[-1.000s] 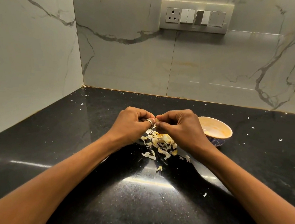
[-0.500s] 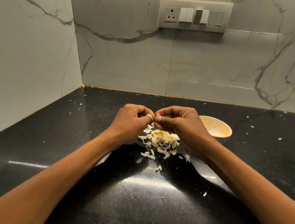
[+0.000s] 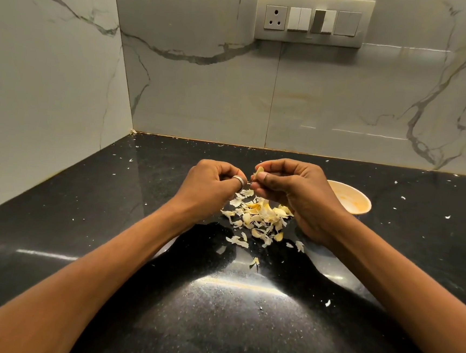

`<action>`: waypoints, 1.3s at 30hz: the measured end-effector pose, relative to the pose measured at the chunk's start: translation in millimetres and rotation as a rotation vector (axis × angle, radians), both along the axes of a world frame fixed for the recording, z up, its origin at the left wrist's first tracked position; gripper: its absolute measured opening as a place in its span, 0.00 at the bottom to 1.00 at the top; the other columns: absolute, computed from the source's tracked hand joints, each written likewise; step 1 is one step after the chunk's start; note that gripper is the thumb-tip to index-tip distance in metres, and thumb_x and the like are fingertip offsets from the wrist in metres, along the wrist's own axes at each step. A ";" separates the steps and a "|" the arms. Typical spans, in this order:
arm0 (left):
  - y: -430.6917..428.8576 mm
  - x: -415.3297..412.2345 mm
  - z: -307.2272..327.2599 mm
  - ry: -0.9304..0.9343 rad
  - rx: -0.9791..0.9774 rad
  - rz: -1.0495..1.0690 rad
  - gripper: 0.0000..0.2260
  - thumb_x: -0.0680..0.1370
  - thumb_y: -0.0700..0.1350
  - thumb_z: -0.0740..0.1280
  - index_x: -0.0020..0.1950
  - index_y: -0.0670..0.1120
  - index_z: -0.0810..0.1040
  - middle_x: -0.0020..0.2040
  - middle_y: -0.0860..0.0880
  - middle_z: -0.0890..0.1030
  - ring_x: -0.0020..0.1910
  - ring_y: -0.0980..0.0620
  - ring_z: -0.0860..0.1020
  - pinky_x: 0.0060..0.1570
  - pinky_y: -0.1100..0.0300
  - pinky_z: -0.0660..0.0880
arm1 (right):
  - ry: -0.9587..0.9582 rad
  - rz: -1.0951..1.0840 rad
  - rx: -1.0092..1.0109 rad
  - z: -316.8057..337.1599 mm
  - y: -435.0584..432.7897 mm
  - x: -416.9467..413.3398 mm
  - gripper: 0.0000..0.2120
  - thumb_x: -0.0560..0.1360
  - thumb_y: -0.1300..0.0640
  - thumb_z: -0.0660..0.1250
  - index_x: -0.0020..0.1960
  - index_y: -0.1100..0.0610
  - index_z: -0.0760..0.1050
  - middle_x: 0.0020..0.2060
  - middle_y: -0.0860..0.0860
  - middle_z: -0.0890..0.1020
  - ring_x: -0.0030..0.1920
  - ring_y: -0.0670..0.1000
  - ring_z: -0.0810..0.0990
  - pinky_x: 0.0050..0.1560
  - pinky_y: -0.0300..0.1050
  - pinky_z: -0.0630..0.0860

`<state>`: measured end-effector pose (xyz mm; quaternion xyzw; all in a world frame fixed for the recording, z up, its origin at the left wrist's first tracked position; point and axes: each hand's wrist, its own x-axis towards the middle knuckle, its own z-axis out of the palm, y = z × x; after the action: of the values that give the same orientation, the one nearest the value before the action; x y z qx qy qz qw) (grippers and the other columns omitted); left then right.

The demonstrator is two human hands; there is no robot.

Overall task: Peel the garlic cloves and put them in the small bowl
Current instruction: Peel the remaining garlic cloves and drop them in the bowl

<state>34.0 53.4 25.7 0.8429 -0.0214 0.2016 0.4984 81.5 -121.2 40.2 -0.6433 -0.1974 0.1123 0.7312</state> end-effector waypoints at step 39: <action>-6.7 -5.5 2.7 0.007 -0.100 -0.051 0.04 0.79 0.40 0.69 0.48 0.45 0.84 0.28 0.58 0.79 0.26 0.63 0.72 0.25 0.72 0.68 | -0.113 0.000 -0.226 1.8 -5.3 -1.8 0.04 0.76 0.62 0.72 0.48 0.55 0.85 0.43 0.53 0.84 0.45 0.50 0.80 0.42 0.44 0.75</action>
<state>28.5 46.7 28.4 0.8167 -0.0309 0.1869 0.5451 79.7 -126.5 42.0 -0.7268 -0.2245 0.0974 0.6418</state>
